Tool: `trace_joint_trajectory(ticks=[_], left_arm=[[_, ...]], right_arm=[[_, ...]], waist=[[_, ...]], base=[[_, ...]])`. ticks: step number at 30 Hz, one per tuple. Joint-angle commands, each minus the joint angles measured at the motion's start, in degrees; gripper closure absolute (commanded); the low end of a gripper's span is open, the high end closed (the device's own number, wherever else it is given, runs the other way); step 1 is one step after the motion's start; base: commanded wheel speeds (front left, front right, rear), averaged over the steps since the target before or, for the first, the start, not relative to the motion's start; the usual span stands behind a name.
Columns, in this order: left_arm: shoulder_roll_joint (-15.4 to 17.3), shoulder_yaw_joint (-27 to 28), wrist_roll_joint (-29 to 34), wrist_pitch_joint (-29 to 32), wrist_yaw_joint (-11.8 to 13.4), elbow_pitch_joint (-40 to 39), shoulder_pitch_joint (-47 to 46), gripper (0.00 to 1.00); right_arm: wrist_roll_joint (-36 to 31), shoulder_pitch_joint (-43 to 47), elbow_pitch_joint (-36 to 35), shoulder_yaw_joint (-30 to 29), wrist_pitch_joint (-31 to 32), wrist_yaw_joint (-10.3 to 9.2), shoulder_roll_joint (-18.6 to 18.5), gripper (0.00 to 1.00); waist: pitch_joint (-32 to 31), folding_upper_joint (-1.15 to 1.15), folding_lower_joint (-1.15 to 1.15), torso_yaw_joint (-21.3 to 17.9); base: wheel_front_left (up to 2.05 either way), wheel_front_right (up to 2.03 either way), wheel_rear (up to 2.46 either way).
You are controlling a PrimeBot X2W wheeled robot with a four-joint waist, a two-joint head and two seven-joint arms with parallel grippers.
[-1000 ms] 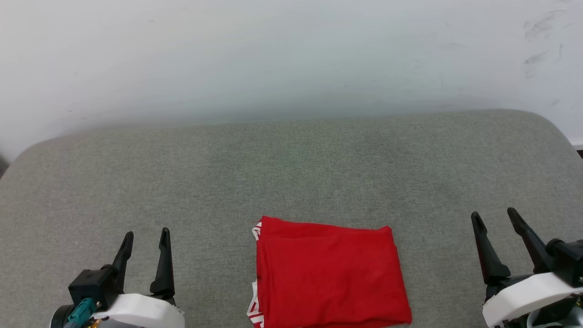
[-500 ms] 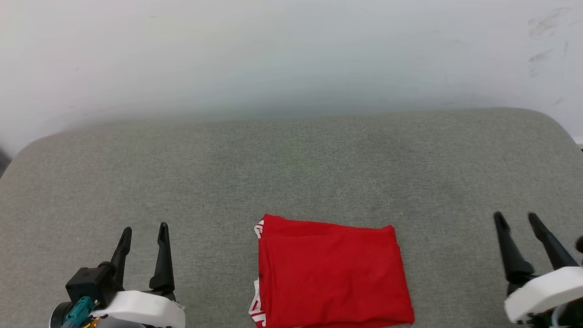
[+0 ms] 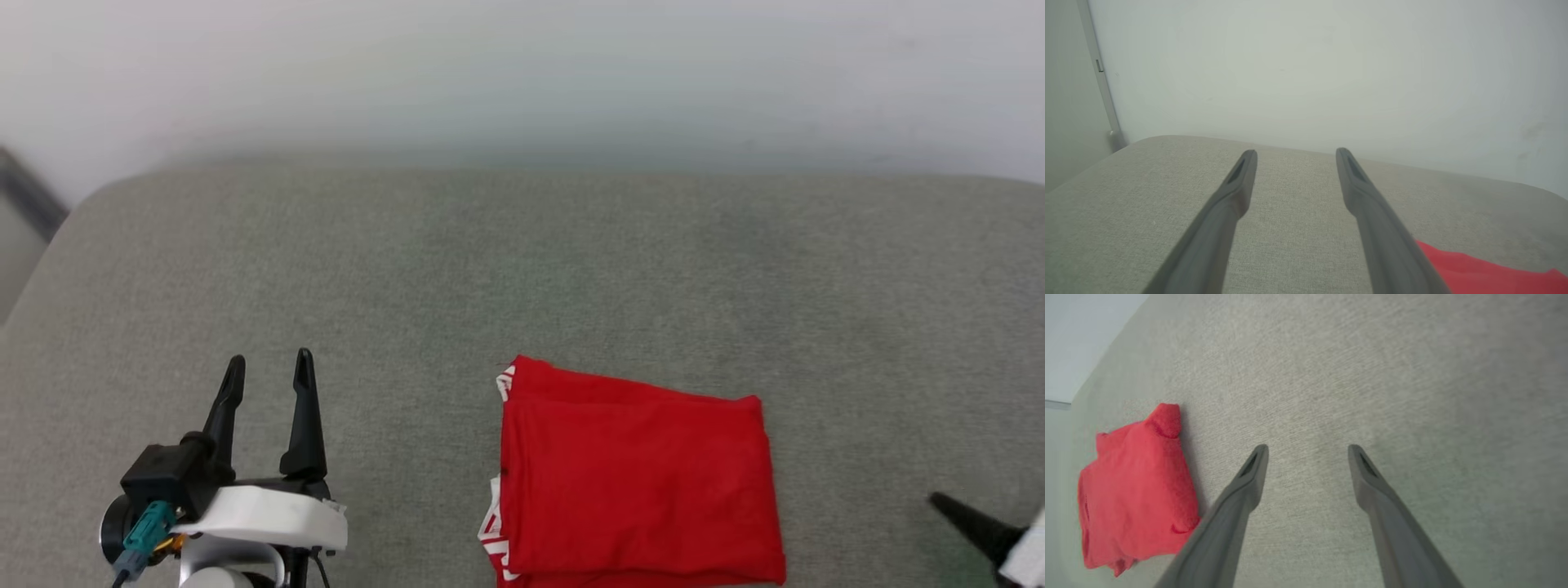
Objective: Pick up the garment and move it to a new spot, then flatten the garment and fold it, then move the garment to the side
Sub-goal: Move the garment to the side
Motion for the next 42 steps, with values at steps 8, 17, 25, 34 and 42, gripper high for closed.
trace_joint_trajectory(ticks=[8,17,25,34,42], left_arm=[[-2.32,0.99,2.09,-0.12,-2.08,0.87,-3.95,0.0],[-4.76,1.95,3.74,-0.13,-5.13,3.61,-6.37,0.0],[-4.76,3.28,5.56,-0.13,-6.64,5.07,-6.2,0.0],[-3.81,3.77,6.69,-0.13,-7.15,5.53,-4.72,0.0],[-2.62,2.4,7.59,0.85,-7.4,2.83,-5.1,0.0]], right_arm=[[9.08,-5.77,1.06,0.96,13.09,0.0,8.69,0.0],[13.63,-8.45,10.49,4.75,16.52,-0.07,11.61,0.06],[14.23,-10.19,7.51,9.29,12.27,-0.01,9.75,1.0],[3.13,-12.03,5.16,20.13,3.39,-0.01,1.02,1.0],[-4.94,-17.0,9.51,25.12,-3.74,-0.01,-4.09,1.0]], waist=[[5.86,0.0,0.01,4.17],[7.82,0.0,0.01,6.37],[5.94,0.0,0.01,4.59],[2.81,0.0,0.01,-2.83],[5.4,0.0,0.01,-14.3]], base=[[0.0,0.0,0.0],[0.0,0.0,0.0],[0.0,0.0,0.0],[0.0,0.0,0.0],[0.0,0.0,0.0]])
